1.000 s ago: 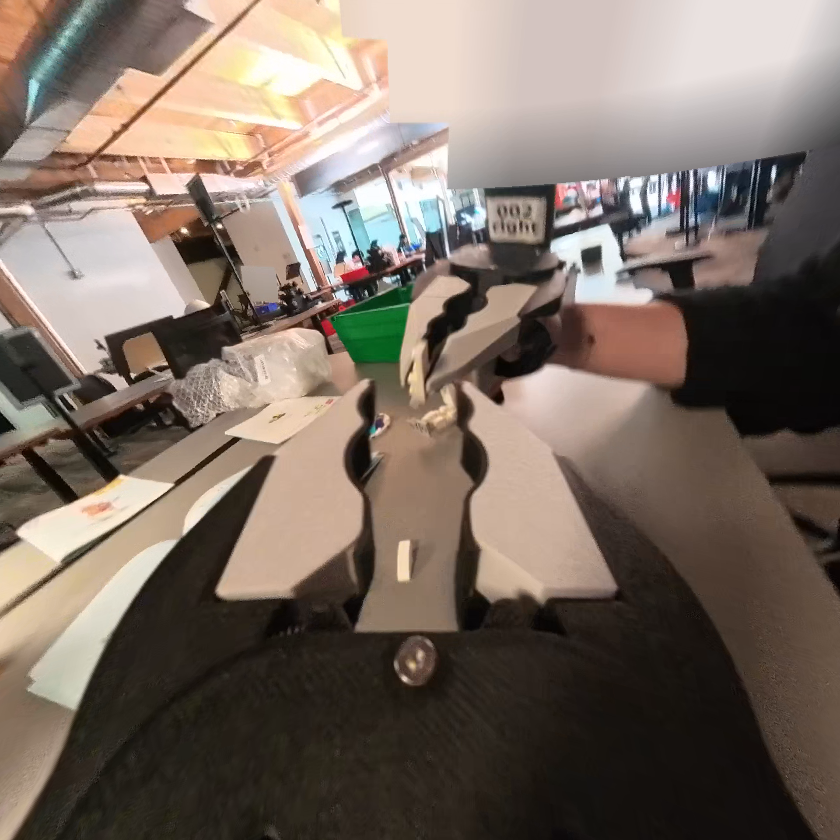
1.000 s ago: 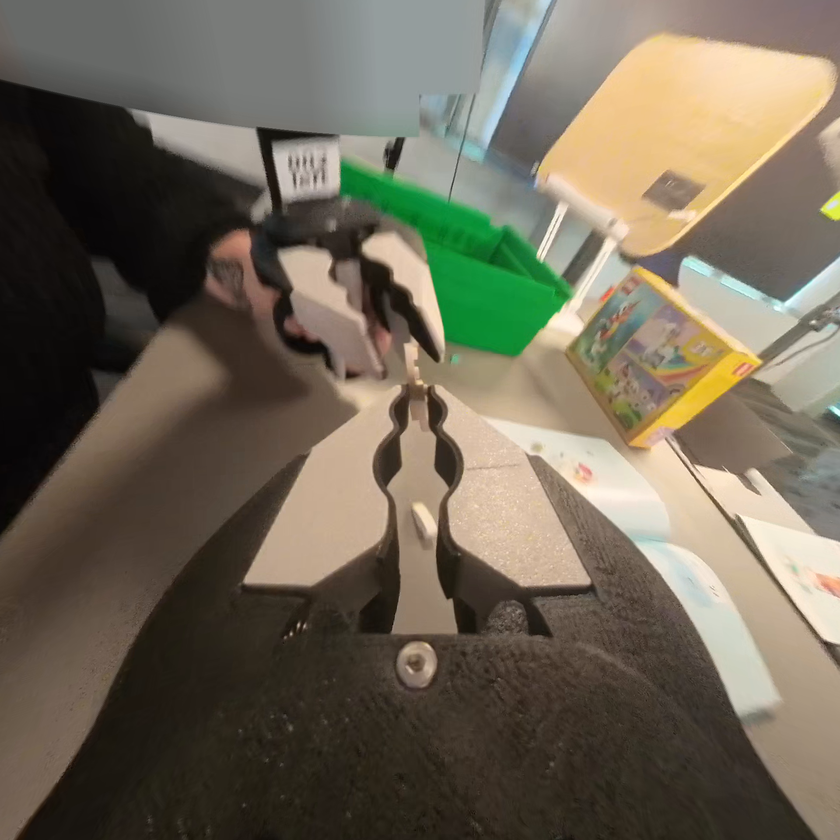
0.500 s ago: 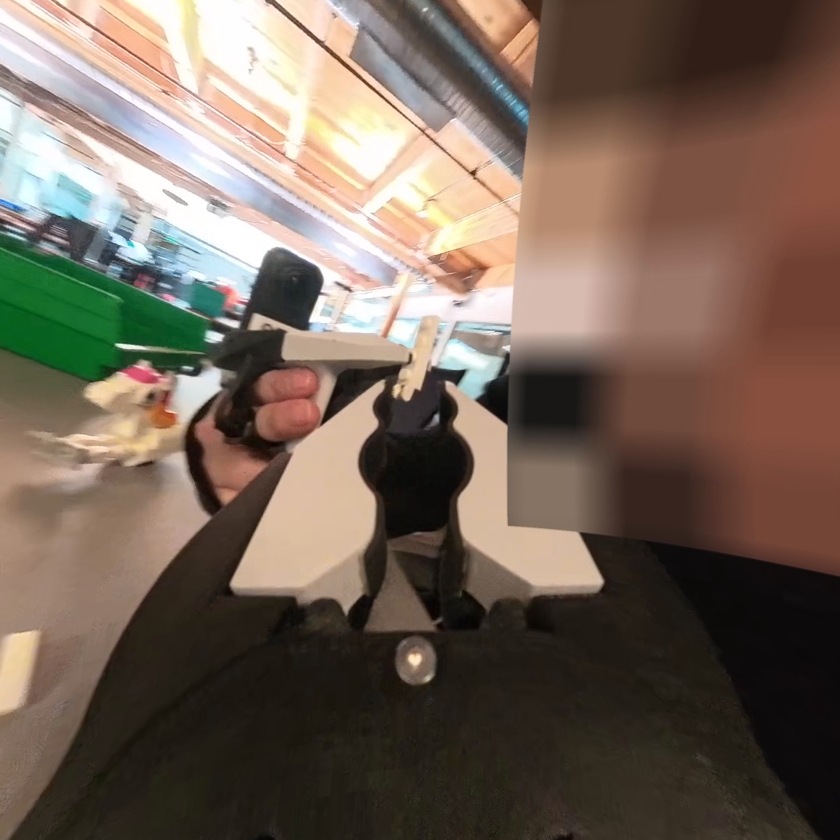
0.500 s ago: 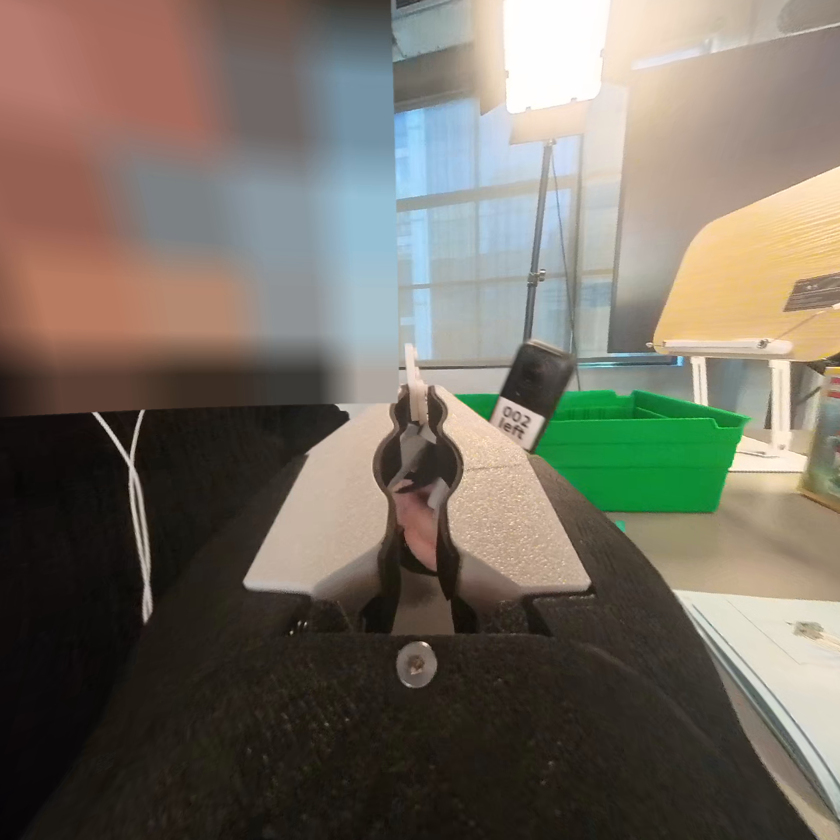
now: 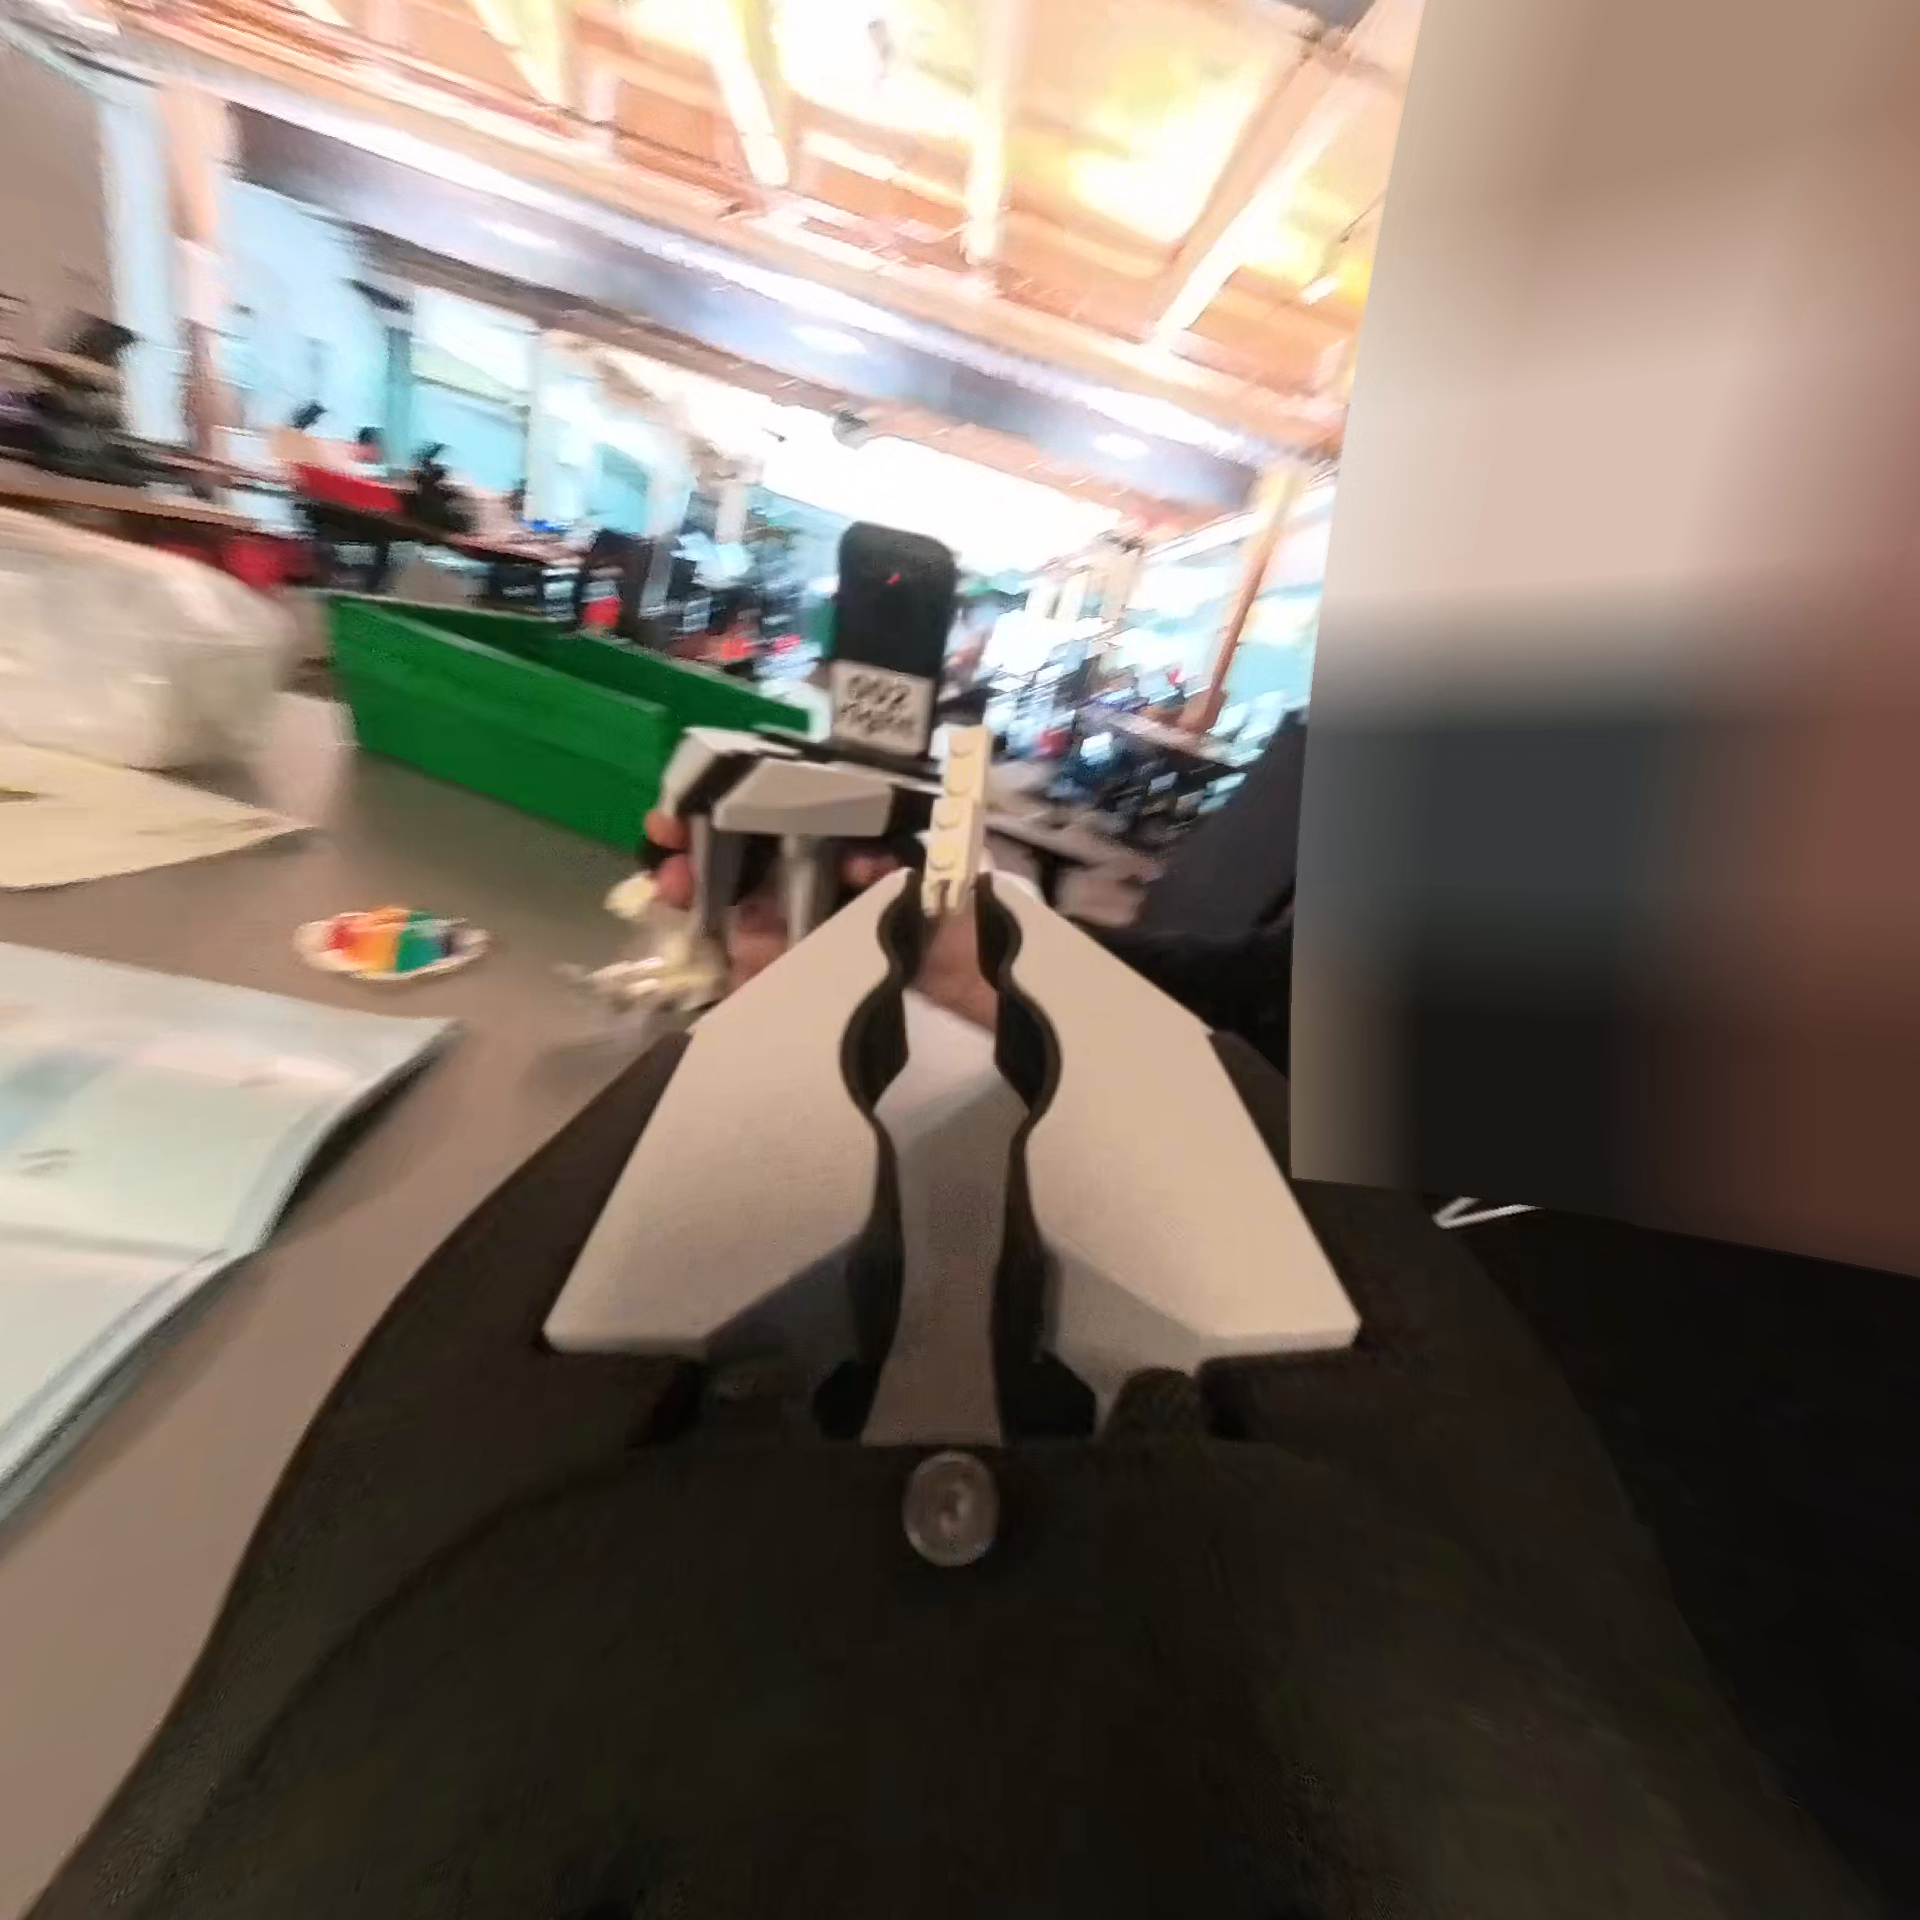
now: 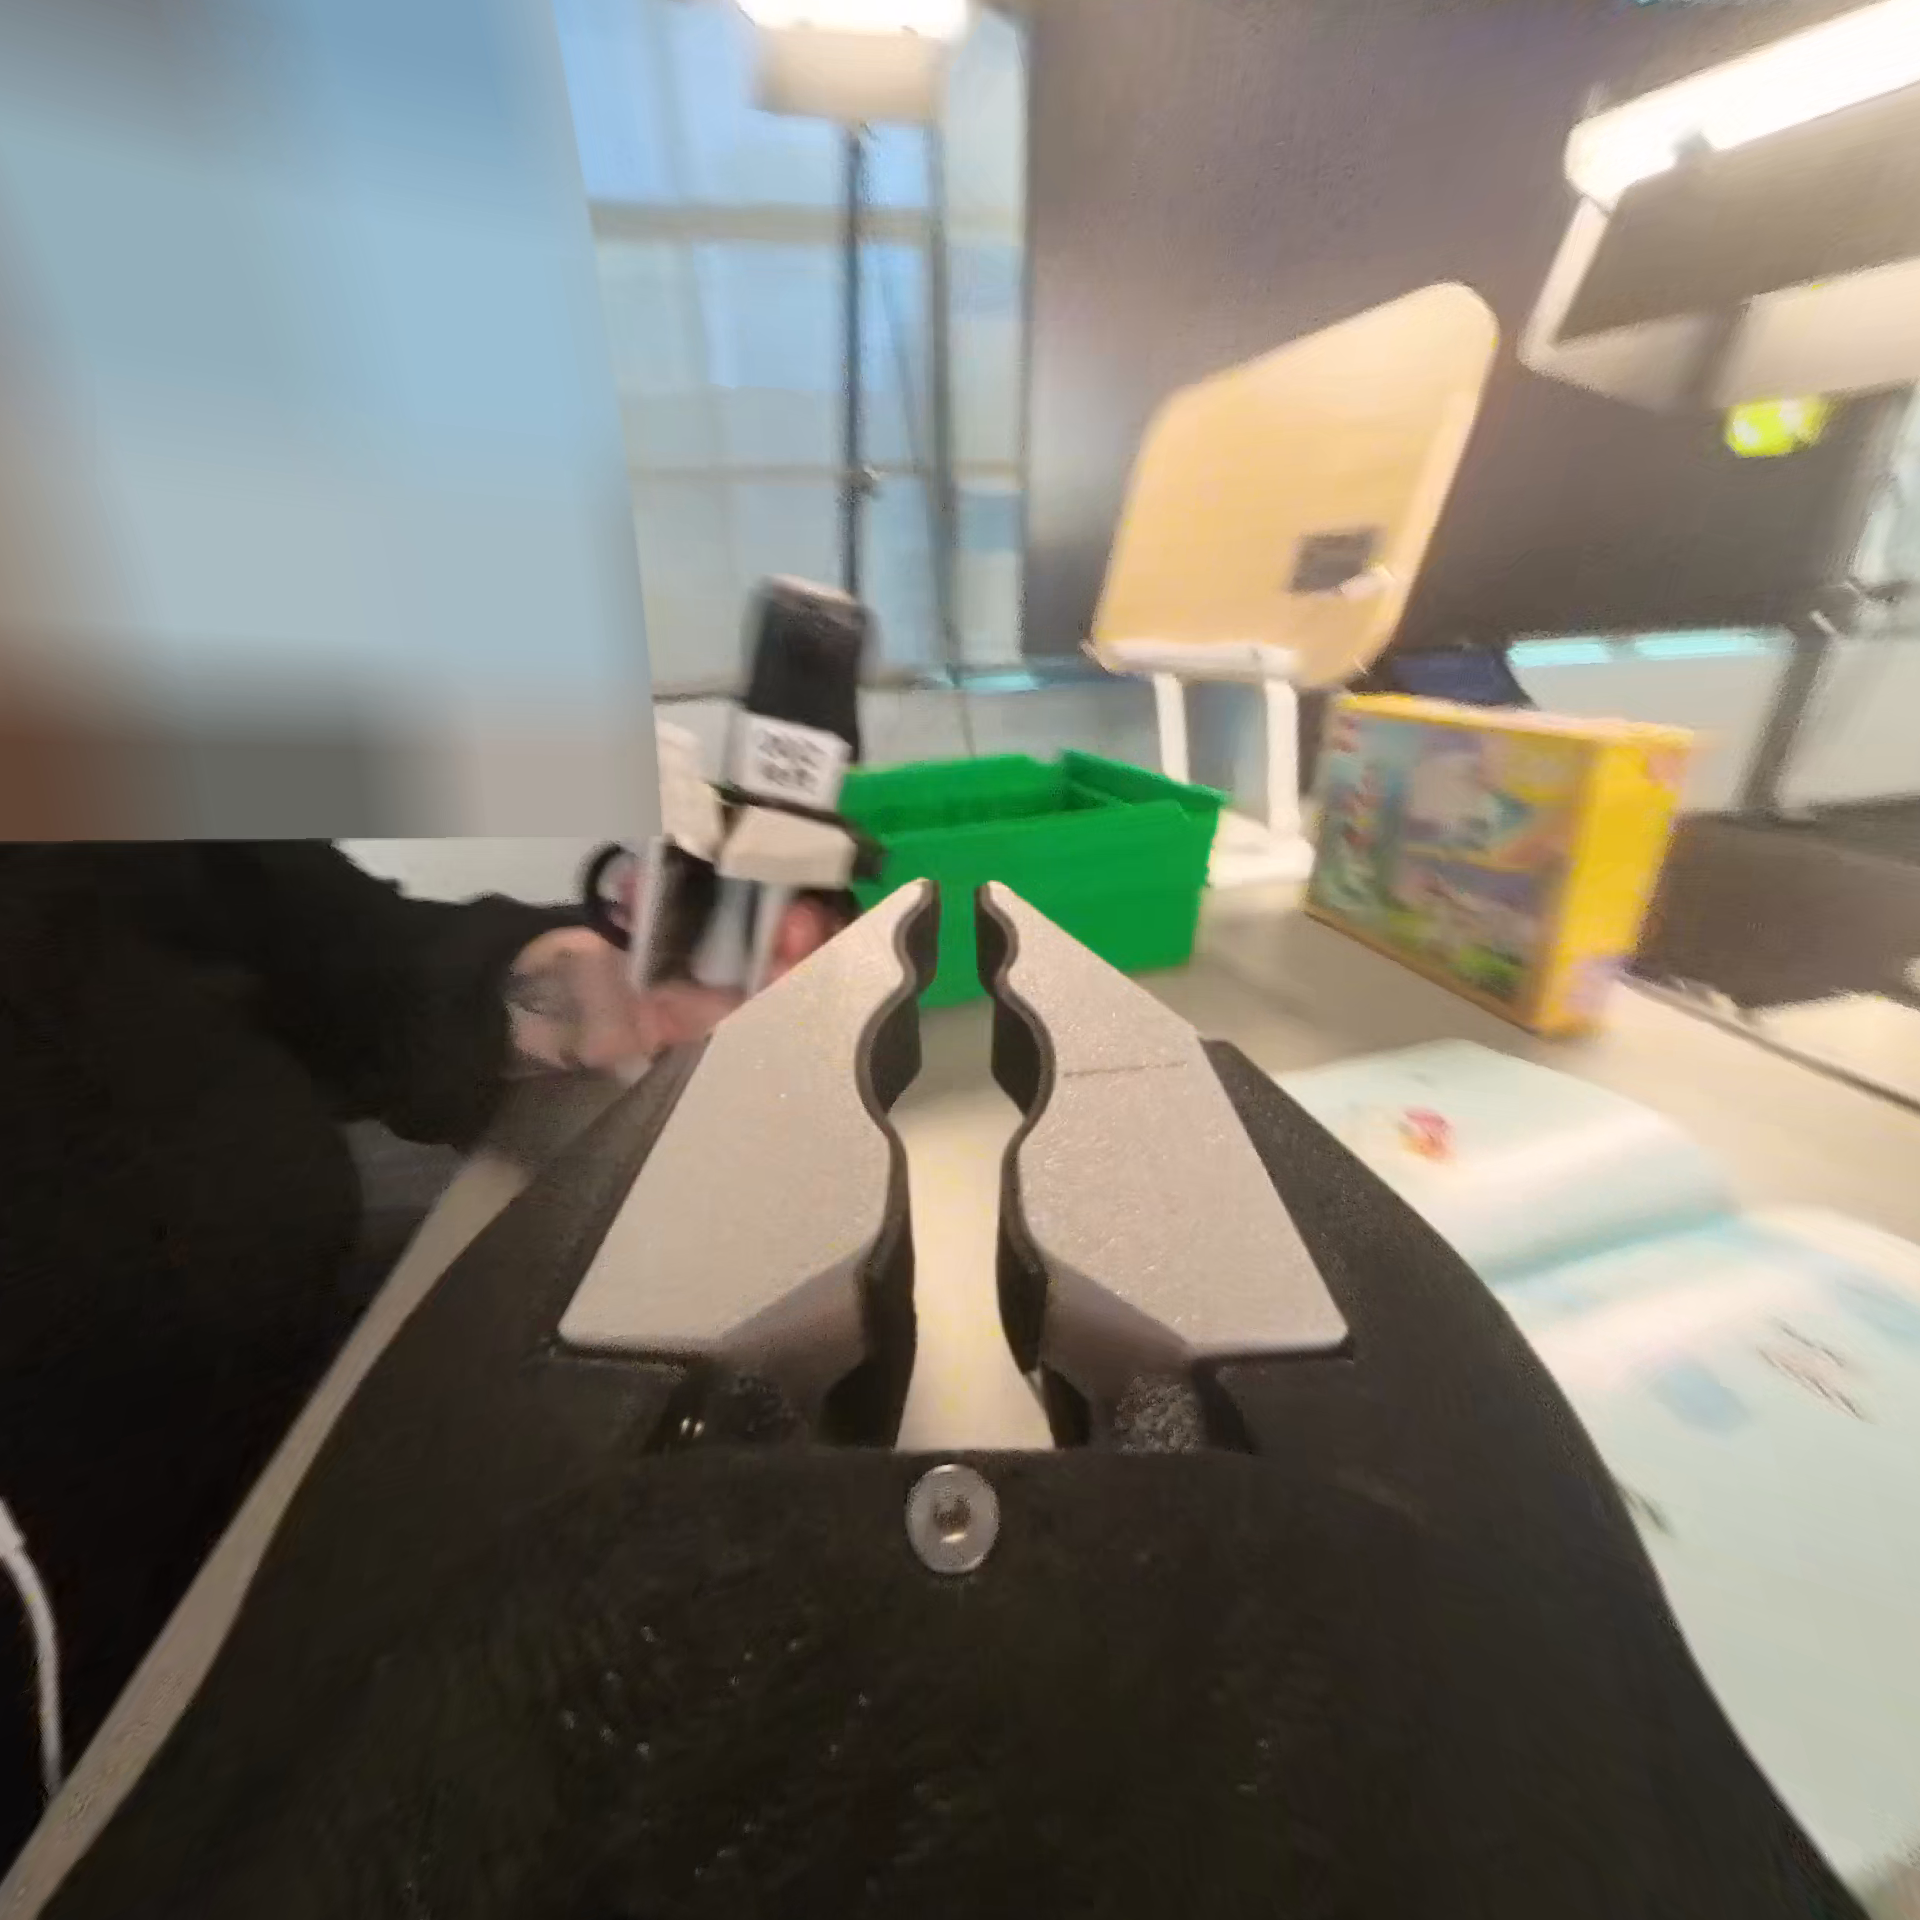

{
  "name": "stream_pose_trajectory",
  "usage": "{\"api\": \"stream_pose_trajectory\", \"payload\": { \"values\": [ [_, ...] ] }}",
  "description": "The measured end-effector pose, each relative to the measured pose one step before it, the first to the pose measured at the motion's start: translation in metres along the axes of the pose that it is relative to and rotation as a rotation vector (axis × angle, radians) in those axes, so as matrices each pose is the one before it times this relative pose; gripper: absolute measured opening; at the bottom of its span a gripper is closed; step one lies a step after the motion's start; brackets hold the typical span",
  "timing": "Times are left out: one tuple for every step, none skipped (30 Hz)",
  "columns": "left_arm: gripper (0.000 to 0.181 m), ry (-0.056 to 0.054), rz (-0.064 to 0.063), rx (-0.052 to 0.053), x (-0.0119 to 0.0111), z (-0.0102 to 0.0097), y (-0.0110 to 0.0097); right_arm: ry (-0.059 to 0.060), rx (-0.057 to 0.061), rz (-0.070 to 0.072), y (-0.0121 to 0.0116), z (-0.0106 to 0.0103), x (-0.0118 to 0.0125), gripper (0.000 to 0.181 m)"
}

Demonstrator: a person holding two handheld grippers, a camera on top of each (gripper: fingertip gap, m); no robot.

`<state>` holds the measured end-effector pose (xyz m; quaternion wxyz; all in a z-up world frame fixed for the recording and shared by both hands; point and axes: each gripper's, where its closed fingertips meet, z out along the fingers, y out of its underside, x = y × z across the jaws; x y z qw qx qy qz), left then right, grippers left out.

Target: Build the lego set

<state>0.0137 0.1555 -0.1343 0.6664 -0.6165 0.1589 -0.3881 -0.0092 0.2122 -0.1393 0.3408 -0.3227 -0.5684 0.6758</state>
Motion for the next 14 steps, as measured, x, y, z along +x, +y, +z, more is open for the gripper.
{"api": "stream_pose_trajectory", "payload": {
  "values": [
    [0.009, -0.0784, 0.0541, -0.0253, -0.00346, -0.00346, 0.00313, 0.0005, -0.0774, 0.0138, 0.01063, 0.00018, 0.00193, 0.004],
    [0.009, -0.0706, 0.0443, -0.0364, -0.00203, -0.0036, 0.00499, -0.0115, -0.0861, 0.0072, 0.01295, 0.00268, -0.00121, 0.006],
    [0.009, -0.0543, 0.0393, -0.0386, 0.00047, -0.00335, 0.00553, -0.0128, -0.093, -0.0088, 0.01483, 0.00536, -0.00322, 0.01],
    [0.009, -0.0518, 0.0394, -0.0347, 0.00046, -0.00306, 0.00568, -0.0167, -0.0989, -0.0254, 0.01611, 0.00794, -0.00531, 0.013],
    [0.009, -0.0538, 0.0351, -0.0386, -0.00079, -0.00295, 0.00669, -0.0203, -0.0935, -0.0321, 0.01494, 0.01003, -0.00684, 0.015],
    [0.009, -0.0432, 0.0291, -0.041, -0.00095, -0.00265, 0.00736, -0.0272, -0.0851, -0.0279, 0.01261, 0.01137, -0.00775, 0.016],
    [0.009, -0.0383, 0.0192, -0.0426, -0.00121, -0.00243, 0.00776, -0.0251, -0.0777, -0.0196, 0.01032, 0.01171, -0.00638, 0.018],
    [0.009, -0.0338, 0.0117, -0.0447, -0.00152, -0.00214, 0.00823, -0.0133, -0.0633, -0.0138, 0.00733, 0.01099, -0.0031, 0.021],
    [0.009, -0.0242, 0.0071, -0.0442, -0.00073, -0.00193, 0.00815, -0.0083, -0.0477, -0.0098, 0.00452, 0.0094, -0.0014, 0.023],
    [0.009, -0.0229, 0.0035, -0.0385, -0.00087, -0.0018, 0.00745, -0.0065, -0.0407, -0.0078, 0.00353, 0.00763, -0.00048, 0.024],
    [0.009, -0.0222, 0.0037, -0.0342, -0.00119, -0.00168, 0.00698, -0.0025, -0.0363, -0.0088, 0.00324, 0.00562, 0.00027, 0.024],
    [0.009, -0.0151, 0.0053, -0.0295, -0.00038, -0.00128, 0.0064, -0.0009, -0.0298, -0.0103, 0.00269, 0.00385, 0.00039, 0.024],
    [0.009, -0.0115, 0.0024, -0.0241, -0.00026, -0.00092, 0.00567, -0.0025, -0.0256, -0.0091, 0.0028, 0.00273, 0.00003, 0.024],
    [0.009, -0.0091, -0.0009, -0.0247, -0.00035, -0.0004, 0.00568, -0.0049, -0.0221, -0.0063, 0.00271, 0.00238, -0.00043, 0.024]
  ]
}}
